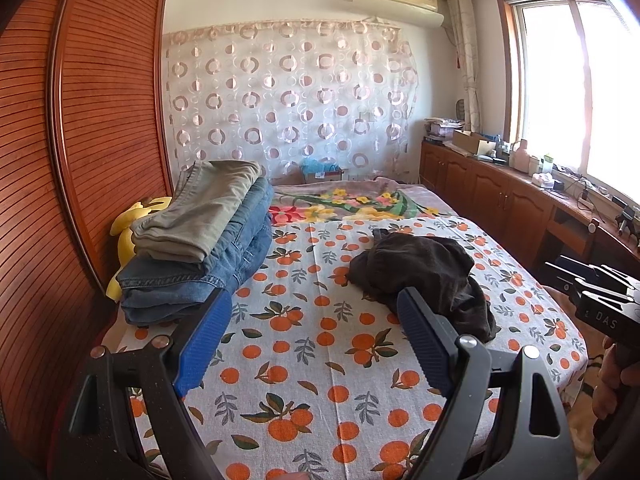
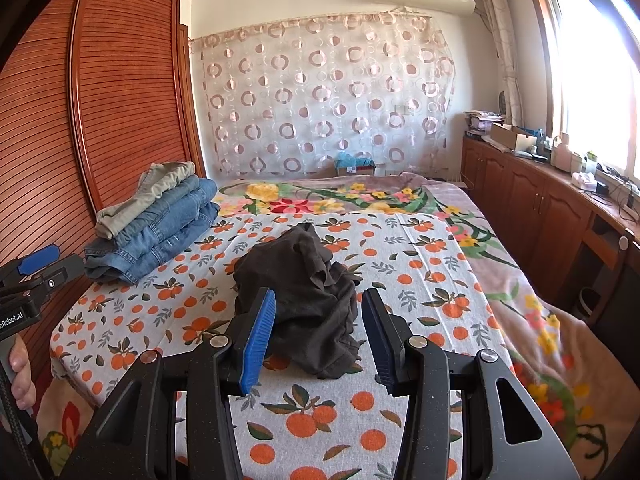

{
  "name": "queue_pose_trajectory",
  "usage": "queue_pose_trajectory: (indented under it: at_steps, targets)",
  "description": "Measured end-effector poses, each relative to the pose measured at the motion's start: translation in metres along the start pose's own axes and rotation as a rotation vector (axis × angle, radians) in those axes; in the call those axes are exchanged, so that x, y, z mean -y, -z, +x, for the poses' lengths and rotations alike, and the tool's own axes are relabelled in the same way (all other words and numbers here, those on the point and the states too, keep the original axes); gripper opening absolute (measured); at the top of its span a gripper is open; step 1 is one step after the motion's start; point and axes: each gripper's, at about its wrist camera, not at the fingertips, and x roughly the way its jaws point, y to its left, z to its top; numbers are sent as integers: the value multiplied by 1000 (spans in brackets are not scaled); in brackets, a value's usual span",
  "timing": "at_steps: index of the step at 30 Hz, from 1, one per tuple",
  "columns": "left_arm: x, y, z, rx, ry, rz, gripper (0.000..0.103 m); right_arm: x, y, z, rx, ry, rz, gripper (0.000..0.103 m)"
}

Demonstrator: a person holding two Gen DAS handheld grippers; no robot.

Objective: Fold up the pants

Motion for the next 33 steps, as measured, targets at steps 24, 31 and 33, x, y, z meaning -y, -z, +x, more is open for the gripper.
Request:
queue_pose_trajectory:
  at_steps: [24, 31, 33]
  targets:
    - [2, -3, -4, 10, 7, 1, 85, -3, -1, 0, 7, -3, 2, 47]
    - [2, -4, -5, 7, 9, 3, 85, -4, 0, 1, 7, -7, 4, 47]
    - [1, -3, -4, 6, 10, 1, 85, -4, 1, 1, 6, -9, 4, 47]
